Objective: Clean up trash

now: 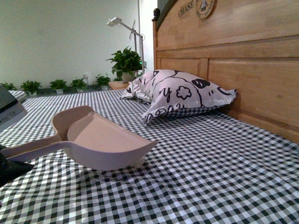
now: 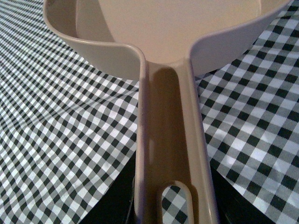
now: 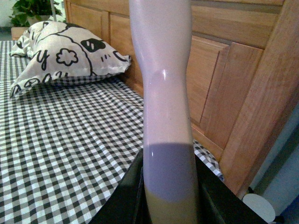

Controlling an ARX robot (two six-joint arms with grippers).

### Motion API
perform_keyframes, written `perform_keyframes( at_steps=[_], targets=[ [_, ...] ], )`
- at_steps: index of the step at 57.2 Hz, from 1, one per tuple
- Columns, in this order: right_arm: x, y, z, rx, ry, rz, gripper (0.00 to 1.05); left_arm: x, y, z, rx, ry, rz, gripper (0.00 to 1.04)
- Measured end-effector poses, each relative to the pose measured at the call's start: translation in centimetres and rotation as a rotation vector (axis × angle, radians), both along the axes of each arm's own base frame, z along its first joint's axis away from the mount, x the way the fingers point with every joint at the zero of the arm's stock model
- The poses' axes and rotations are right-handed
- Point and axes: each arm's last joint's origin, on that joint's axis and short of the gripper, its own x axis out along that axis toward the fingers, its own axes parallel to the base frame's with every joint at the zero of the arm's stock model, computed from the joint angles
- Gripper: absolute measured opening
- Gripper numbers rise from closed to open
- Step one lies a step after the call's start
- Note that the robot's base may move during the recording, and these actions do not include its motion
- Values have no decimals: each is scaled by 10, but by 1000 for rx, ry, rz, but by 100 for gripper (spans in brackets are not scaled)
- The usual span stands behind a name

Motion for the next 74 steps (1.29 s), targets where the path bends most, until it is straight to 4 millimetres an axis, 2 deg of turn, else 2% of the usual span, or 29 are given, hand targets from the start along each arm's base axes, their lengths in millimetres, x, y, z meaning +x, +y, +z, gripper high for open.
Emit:
perform_keyframes(
  at_steps=[17,31,49,74],
  targets=[
    [0,0,0,0,0,0,21,-11,18,-15,7,108,-39,26],
    [0,0,0,0,0,0,21,-18,36,-15,22,120,-18,26],
    [0,0,0,0,0,0,21,-17,31,-16,23,111,-37,26],
    [0,0,0,0,0,0,21,-18,33,-29,11,193,-29,26]
  ],
)
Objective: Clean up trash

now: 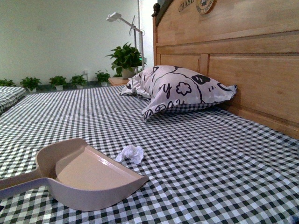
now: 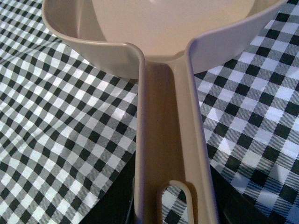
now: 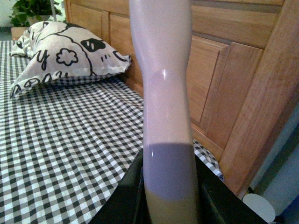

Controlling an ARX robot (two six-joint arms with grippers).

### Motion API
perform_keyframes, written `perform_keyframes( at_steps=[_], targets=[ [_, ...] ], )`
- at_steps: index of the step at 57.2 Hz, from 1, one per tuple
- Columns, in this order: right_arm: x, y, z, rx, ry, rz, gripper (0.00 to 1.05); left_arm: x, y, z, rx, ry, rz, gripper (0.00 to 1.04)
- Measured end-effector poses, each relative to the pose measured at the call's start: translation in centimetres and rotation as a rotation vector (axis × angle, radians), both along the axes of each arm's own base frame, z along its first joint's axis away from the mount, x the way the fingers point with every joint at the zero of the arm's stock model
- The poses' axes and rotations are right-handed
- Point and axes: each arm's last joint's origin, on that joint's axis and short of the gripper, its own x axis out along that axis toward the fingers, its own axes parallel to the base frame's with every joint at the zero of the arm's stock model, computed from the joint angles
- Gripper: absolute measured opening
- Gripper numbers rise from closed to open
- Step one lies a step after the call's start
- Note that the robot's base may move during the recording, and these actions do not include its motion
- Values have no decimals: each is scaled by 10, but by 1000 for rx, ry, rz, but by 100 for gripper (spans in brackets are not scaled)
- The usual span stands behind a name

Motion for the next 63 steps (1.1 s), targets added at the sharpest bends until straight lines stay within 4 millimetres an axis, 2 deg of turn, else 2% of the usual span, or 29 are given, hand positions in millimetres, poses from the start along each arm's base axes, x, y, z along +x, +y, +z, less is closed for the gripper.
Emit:
perform_keyframes(
  at_steps=[63],
  targets=[
    [0,0,0,0,0,0,21,-1,9,5,19,47,1,26]
  ],
)
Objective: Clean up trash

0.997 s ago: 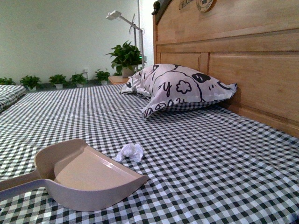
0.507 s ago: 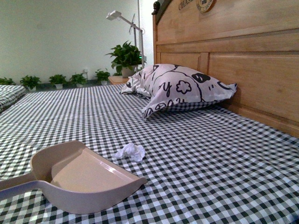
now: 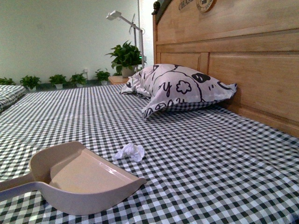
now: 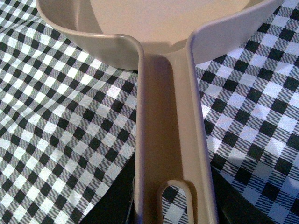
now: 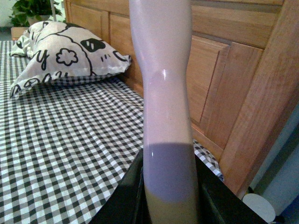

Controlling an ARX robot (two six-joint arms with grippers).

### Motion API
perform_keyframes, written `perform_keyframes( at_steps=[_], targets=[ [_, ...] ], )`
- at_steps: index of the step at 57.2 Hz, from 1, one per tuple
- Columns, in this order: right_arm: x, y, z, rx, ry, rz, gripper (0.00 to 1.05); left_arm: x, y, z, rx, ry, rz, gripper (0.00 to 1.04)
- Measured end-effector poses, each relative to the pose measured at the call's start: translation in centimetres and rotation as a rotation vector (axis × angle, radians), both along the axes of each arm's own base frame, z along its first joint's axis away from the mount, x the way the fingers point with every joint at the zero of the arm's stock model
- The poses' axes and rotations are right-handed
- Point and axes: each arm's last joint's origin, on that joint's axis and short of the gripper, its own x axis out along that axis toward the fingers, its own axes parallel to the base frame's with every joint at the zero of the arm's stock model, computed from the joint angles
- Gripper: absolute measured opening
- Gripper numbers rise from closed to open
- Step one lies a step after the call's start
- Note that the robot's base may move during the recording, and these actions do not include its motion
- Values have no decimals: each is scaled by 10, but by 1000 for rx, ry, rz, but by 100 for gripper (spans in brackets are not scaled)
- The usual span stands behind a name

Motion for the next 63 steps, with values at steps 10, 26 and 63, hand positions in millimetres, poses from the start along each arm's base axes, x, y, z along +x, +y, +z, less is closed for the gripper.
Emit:
perform_keyframes(
  at_steps=[10,26,63],
  targets=[
    [0,0,0,0,0,0,21,0,0,0,0,0,0,26],
    [44,18,10,-59,376,225,21,0,0,0,3,0,2,26],
    [266,105,-23,-242,593,164,21,0,0,0,5,-2,-1,26]
  ],
)
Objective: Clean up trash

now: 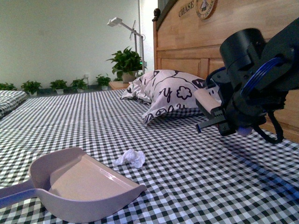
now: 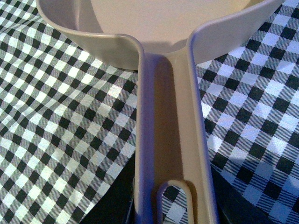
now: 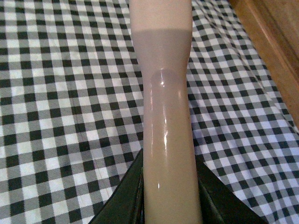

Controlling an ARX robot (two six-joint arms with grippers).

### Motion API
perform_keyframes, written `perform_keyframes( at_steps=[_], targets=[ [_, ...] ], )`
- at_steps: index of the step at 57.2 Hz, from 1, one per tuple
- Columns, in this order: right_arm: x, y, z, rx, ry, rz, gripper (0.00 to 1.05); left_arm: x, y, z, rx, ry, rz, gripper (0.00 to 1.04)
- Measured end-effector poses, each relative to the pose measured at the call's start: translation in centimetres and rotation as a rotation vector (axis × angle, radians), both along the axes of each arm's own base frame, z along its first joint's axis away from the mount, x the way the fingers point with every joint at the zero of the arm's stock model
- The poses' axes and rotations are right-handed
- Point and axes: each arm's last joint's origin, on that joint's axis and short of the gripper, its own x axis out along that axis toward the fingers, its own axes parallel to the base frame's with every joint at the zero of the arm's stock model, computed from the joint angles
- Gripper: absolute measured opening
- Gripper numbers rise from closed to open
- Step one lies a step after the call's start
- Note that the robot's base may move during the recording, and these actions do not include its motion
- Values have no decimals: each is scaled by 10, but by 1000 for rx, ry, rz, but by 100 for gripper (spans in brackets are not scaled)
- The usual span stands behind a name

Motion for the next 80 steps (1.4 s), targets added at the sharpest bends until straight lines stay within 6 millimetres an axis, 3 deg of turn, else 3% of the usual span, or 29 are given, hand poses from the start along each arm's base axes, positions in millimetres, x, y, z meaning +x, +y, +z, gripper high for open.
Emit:
perform_keyframes(
  at_steps=[9,22,38,44,53,64,80],
  targets=[
    [11,5,-21,-45,43,6,21,0,0,0,0,0,0,26],
    [10,12,-39,-89,87,47,21,0,0,0,0,0,0,26],
    [-15,30,-71,-85,217,189,21,0,0,0,0,0,0,26],
    [-25,35,-74,-54,251,259,21,0,0,0,1,0,-1,26],
    [-46,41,-57,7,260,407,21,0,0,0,1,0,-1,26],
    [-74,43,-22,59,238,649,20,0,0,0,1,-1,-1,26],
    [-90,22,31,104,146,730,20,0,0,0,2,-1,-2,26]
  ],
)
